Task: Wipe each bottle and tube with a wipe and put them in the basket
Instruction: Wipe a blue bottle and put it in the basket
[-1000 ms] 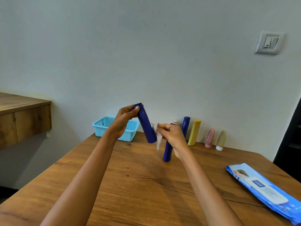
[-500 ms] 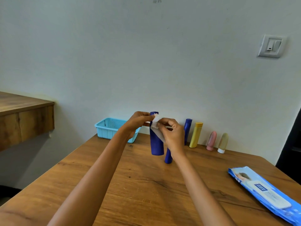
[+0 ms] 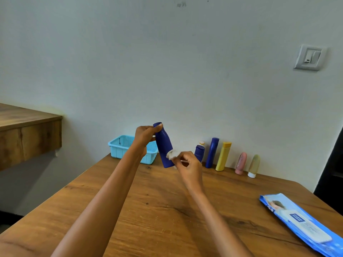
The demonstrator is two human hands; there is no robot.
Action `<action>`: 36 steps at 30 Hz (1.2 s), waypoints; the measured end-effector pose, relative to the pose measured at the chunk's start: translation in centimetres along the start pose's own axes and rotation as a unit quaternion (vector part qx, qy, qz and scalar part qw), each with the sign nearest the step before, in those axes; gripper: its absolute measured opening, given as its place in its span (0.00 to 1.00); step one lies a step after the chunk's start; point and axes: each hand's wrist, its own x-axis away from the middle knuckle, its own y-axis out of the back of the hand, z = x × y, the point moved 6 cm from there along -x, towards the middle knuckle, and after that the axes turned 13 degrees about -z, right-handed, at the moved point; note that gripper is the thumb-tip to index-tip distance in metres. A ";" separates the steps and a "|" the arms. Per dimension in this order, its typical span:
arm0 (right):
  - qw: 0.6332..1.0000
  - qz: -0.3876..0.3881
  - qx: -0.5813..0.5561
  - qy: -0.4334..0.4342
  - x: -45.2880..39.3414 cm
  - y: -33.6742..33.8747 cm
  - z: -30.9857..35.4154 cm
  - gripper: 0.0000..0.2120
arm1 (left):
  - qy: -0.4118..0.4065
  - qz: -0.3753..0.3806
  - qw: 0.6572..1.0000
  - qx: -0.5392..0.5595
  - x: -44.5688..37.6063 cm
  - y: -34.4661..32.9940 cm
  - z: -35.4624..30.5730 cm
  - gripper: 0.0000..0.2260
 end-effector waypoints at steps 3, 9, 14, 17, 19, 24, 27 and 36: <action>0.996 0.013 0.035 0.084 0.1 -0.6 1.7 0.13 | 0.031 0.007 0.999 -0.022 0.1 -0.3 0.9 0.08; 0.998 0.021 0.027 0.058 -0.4 -1.2 2.7 0.20 | 0.034 0.053 0.995 -0.073 0.8 -1.9 1.3 0.10; 0.998 0.032 -0.004 -0.053 -0.9 -0.9 1.4 0.18 | 0.050 0.118 0.981 -0.147 0.4 -1.7 2.4 0.13; 0.964 0.055 -0.167 -0.201 -1.0 -0.8 0.6 0.13 | 0.070 0.179 0.973 -0.125 0.0 -1.4 2.6 0.19; 0.931 0.090 -0.242 -0.256 -1.0 -0.8 0.3 0.13 | 0.076 0.214 0.970 -0.080 0.0 -1.3 2.5 0.24; 0.963 0.058 -0.152 -0.213 -2.1 0.6 0.0 0.11 | 0.082 0.268 0.959 -0.045 0.6 -1.9 2.4 0.18; 0.999 0.028 -0.011 -0.039 -3.2 1.1 2.2 0.11 | 0.052 0.238 0.961 -0.131 1.2 -2.8 2.7 0.09; 0.990 0.035 0.112 0.077 -2.5 1.2 2.2 0.07 | 0.041 0.129 0.980 -0.144 0.5 -1.7 2.6 0.12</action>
